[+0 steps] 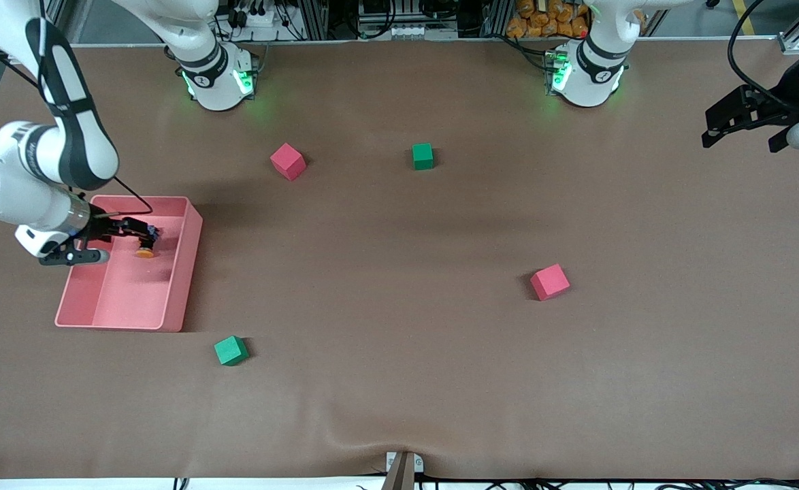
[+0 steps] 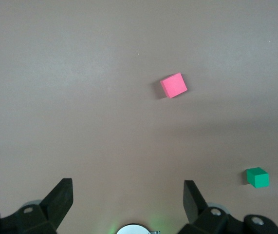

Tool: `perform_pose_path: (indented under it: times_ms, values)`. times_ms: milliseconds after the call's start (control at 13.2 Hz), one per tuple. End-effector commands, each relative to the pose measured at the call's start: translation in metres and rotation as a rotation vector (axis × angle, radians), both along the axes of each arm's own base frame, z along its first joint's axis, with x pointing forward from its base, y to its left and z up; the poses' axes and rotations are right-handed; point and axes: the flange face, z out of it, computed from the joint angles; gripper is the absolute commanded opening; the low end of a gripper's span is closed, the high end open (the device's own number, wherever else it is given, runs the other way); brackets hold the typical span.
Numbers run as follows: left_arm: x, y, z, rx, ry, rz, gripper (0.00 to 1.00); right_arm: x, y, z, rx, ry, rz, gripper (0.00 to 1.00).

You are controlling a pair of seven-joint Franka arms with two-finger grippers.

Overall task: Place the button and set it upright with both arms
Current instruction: 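Close the right gripper on the button's black body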

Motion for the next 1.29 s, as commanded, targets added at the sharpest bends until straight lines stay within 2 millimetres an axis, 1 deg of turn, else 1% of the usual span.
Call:
perform_pose_path:
  times_ms: [0,303,606,985,1137,1213]
  values:
    - [-0.003,-0.001,0.002,-0.015,0.009,-0.002,1.00,-0.015,-0.009,-0.012,-0.013,-0.019,0.008,1.00]
    - [-0.003,0.001,0.002,-0.013,0.009,0.001,1.00,-0.015,-0.010,-0.015,-0.015,-0.016,-0.004,1.00]
    - [-0.003,0.001,0.003,-0.012,0.005,0.000,1.00,-0.014,-0.009,-0.026,-0.010,-0.003,-0.010,1.00]
    - [-0.003,0.003,0.003,-0.011,0.005,0.003,1.00,-0.014,-0.014,-0.051,-0.011,-0.015,-0.042,1.00]
    - [-0.003,0.007,0.004,-0.011,0.003,0.007,1.00,-0.017,-0.016,-0.064,-0.008,-0.006,-0.047,1.00]
    - [-0.003,0.008,0.004,-0.011,0.003,0.008,1.00,-0.020,-0.014,-0.075,-0.001,0.014,-0.045,1.00]
